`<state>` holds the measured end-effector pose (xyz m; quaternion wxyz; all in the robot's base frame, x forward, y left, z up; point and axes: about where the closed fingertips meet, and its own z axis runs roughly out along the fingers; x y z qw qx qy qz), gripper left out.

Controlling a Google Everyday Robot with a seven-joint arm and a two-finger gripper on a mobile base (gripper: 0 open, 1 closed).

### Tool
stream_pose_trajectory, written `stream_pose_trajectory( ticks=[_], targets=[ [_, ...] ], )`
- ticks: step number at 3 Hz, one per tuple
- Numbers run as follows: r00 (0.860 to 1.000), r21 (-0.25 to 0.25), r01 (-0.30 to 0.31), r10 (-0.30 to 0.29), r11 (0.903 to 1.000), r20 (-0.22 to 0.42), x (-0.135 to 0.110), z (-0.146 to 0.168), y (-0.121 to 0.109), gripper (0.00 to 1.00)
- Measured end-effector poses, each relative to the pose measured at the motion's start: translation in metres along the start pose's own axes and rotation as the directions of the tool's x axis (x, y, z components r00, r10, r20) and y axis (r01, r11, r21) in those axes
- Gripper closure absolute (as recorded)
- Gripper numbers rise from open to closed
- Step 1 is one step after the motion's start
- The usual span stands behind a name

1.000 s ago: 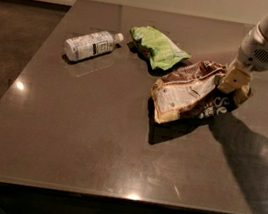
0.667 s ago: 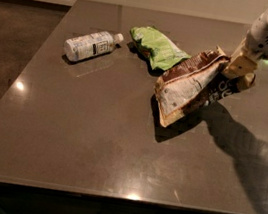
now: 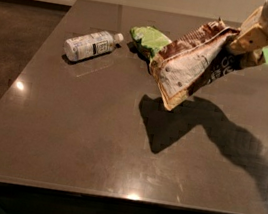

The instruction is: Pick brown chip bag

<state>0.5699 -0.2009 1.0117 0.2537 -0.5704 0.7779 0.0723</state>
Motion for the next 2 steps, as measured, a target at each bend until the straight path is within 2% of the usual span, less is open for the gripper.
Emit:
stream_pose_trajectory(
  ticks=[1, 2],
  targets=[
    [0.998, -0.008, 0.035, -0.035, 0.9994, 0.06, -0.0154, -0.0116, -0.0029, 1.0],
    [0.997, 0.011, 0.035, -0.036, 0.9993, 0.074, -0.0202, -0.0116, -0.0083, 1.0]
  ],
)
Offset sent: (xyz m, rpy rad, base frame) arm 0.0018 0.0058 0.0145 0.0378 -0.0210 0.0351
